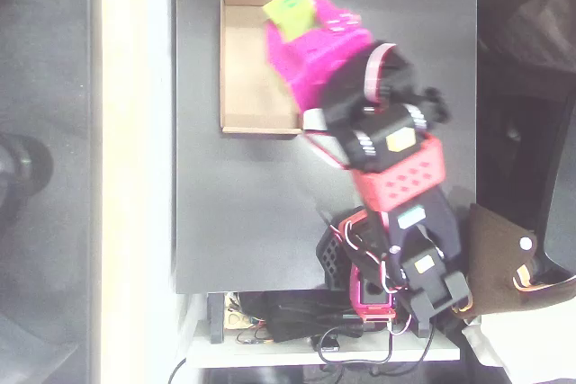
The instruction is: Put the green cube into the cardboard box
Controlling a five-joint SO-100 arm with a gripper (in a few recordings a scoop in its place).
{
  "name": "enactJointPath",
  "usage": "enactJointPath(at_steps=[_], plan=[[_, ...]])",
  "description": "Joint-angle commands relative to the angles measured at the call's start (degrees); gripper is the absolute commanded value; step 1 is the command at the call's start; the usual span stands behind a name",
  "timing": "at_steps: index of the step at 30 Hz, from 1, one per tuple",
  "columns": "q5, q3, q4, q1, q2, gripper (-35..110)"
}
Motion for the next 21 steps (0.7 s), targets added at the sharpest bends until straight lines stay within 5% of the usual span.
enactJointPath(at_steps=[1, 21], plan=[[0.44, -0.26, 0.26, -2.90, -1.76, 0], [1.05, -0.97, 0.26, -3.25, -29.36, 1]])
